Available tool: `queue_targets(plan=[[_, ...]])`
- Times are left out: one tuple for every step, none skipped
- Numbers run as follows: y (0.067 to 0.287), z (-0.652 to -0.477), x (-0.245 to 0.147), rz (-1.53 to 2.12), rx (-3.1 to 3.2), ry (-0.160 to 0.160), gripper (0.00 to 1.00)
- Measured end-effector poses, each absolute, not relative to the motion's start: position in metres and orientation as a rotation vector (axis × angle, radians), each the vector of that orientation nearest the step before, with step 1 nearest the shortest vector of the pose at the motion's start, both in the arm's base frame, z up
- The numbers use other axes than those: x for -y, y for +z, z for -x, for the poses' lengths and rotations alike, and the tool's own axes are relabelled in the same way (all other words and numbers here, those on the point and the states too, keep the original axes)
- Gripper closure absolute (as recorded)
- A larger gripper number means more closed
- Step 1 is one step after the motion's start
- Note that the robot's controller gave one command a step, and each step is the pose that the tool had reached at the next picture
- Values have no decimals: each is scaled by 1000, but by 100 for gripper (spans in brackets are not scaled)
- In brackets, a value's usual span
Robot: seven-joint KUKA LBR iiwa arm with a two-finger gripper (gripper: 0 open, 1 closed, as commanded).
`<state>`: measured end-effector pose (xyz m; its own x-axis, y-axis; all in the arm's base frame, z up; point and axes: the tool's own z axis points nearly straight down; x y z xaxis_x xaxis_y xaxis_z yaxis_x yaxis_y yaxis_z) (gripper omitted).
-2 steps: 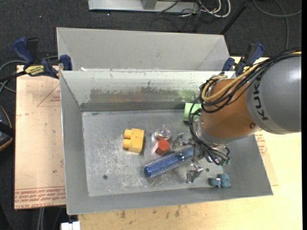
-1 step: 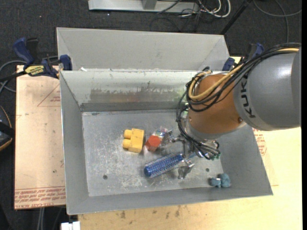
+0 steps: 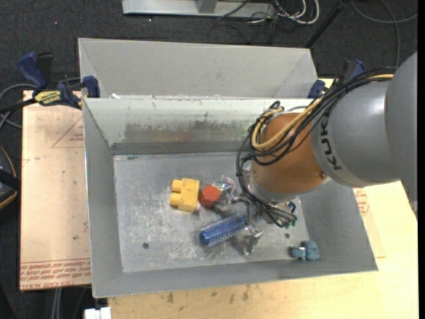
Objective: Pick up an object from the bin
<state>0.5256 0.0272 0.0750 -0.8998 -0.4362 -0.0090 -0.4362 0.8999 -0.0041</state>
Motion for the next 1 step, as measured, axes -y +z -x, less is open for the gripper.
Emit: queue_targets(plan=[[78,-528,-27,702,-3057,-2,0]])
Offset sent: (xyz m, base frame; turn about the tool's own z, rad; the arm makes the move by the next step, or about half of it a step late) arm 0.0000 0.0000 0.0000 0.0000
